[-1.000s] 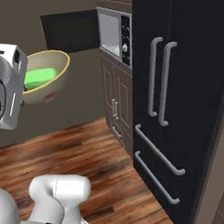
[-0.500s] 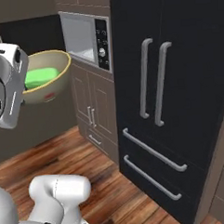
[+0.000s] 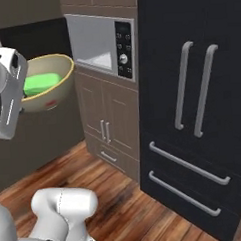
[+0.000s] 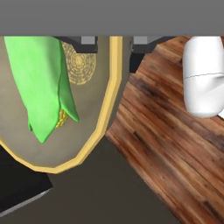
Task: Pick the corn from the sink and place it in the bowl. Then pick the bowl and place it in the microwave. Then close the microwave door and press the start button.
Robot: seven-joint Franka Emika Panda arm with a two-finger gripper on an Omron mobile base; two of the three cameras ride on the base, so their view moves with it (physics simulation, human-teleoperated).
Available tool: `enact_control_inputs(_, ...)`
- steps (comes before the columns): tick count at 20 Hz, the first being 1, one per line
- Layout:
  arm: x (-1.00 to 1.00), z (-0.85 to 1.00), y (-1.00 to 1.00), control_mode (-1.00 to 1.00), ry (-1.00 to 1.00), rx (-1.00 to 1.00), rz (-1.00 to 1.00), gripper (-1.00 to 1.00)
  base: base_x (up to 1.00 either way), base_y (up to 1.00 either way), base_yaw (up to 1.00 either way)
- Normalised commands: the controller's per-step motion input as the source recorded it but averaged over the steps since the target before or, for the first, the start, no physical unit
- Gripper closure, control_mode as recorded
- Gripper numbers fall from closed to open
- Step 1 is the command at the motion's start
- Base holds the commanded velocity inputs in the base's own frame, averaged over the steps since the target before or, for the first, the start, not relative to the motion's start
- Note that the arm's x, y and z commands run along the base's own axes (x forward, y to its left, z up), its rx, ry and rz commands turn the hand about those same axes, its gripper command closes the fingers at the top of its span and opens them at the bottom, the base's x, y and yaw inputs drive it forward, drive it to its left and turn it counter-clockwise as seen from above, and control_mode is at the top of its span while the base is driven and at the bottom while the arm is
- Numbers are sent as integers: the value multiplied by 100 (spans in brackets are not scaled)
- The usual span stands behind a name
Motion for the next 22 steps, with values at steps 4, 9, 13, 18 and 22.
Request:
enact_control_inputs(4, 0, 0, 0, 100, 0, 0, 0, 100, 19, 52, -38)
enact_control_inputs(9, 0, 0, 0, 100, 0, 0, 0, 100, 20, 54, -42)
enact_control_inputs(13, 0, 0, 0, 100, 0, 0, 0, 100, 21, 75, -46)
enact_control_inputs(18, 0, 0, 0, 100, 0, 0, 0, 100, 33, 91, -50)
enact_control_inputs(22, 0, 0, 0, 100, 0, 0, 0, 100, 38, 77, -50)
